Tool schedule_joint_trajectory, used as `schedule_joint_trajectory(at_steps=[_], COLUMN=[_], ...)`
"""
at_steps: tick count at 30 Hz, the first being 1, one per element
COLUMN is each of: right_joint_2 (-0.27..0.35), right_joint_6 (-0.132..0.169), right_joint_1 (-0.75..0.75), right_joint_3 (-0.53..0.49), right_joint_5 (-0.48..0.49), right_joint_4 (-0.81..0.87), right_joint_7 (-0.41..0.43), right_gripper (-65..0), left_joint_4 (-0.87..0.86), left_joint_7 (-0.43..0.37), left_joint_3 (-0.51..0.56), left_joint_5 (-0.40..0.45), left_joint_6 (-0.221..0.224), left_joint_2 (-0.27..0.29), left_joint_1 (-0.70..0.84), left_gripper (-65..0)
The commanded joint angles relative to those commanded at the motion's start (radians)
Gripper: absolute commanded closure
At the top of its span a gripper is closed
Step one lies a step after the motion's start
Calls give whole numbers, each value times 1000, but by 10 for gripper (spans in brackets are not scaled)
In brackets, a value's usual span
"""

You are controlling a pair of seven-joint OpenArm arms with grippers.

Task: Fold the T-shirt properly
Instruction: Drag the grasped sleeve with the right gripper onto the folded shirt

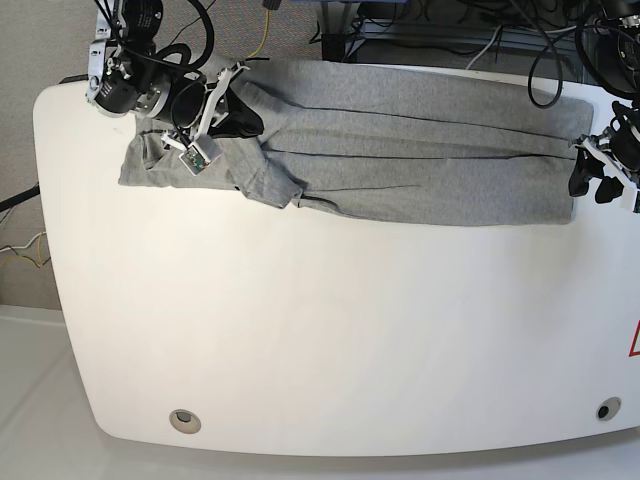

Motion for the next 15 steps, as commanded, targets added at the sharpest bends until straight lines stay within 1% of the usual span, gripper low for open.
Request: schedule_joint_trajectory(at_steps=[2,6,8,10,14,15], right_joint_2=[-11,-38,-52,-76,-90,-90], right_joint_6=[0,0,0,0,0,0], right_joint_1=[-2,1,4,12,14,13], right_joint_3=[-1,3,7,1,-1,-5], right_joint_5=[-12,-81,-134,-215,-308,-318], right_joint_4=[-2,0,1,-2,0,0], right_joint_7=[9,40,56,62,77,79], right_gripper=[0,-69,-117,-174,-317,-349], left_joint_4=[-2,-3,-1,4,3,3], left_joint_7=[0,4,5,9,13,14], left_joint_3=[1,3,1,0,1,-1], left_joint_5=[0,0,0,2,4,4], left_joint_6=[1,0,1,3,5,5], left_joint_2=[0,0,1,-2,0,0], left_joint_1=[-1,-6,-10,-8,-11,-12], left_gripper=[-307,-307,-309,-309,-312,-312])
